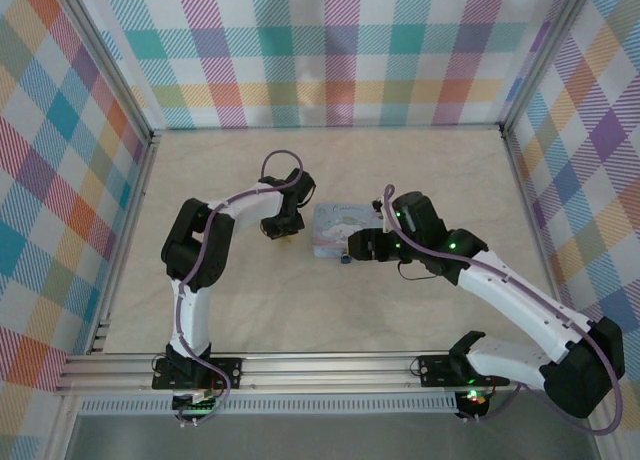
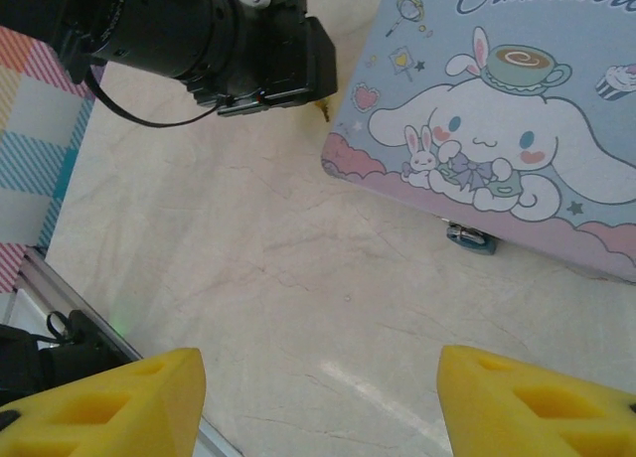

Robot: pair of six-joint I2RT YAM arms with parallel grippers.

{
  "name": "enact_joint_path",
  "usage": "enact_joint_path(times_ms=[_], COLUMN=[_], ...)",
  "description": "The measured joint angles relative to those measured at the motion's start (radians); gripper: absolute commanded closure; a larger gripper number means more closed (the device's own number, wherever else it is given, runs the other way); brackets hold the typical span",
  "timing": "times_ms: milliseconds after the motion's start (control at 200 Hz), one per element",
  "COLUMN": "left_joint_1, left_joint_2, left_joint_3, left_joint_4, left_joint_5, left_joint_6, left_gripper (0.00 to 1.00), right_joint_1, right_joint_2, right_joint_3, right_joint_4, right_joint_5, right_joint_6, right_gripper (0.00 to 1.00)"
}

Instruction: Unlock a padlock with a key

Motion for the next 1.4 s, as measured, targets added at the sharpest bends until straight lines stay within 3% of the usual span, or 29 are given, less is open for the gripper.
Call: enact_joint_path(times_ms=[285, 595, 840, 1110, 1400], left_joint_1=[0.008, 0.032, 0.032, 0.016, -0.082], left_joint_2=[-0.018, -0.074, -0.248, -0.376, -0.401], left_joint_3=[-0.018, -0.061, -0.053, 0.002, 0.099], left_joint_4=[0.036, 0.029, -0.012, -0.021, -0.066], left_joint_5=[0.003, 0.006, 0.034, 0.182, 0.355], left_joint_6=[0.013, 0.05, 0.108, 0.149, 0.166], left_gripper=[1.0, 1.0, 1.0, 1.0, 1.0], right_joint_1=[0.0, 0.0, 0.0, 0.0, 0.0], right_joint_2=[0.001, -0.001, -0.019, -0.02, -0.016], right_joint_3=[0.0, -0.01, -0.05, -0.052, -0.051], right_joint_4=[0.0, 0.007, 0.024, 0.094, 0.147], right_joint_5=[0.022, 0.039, 0.05, 0.011, -0.097], right_joint_6=[0.0, 0.0, 0.01, 0.021, -0.034], right_gripper=[0.36, 0.35, 0.35, 0.39, 0.5])
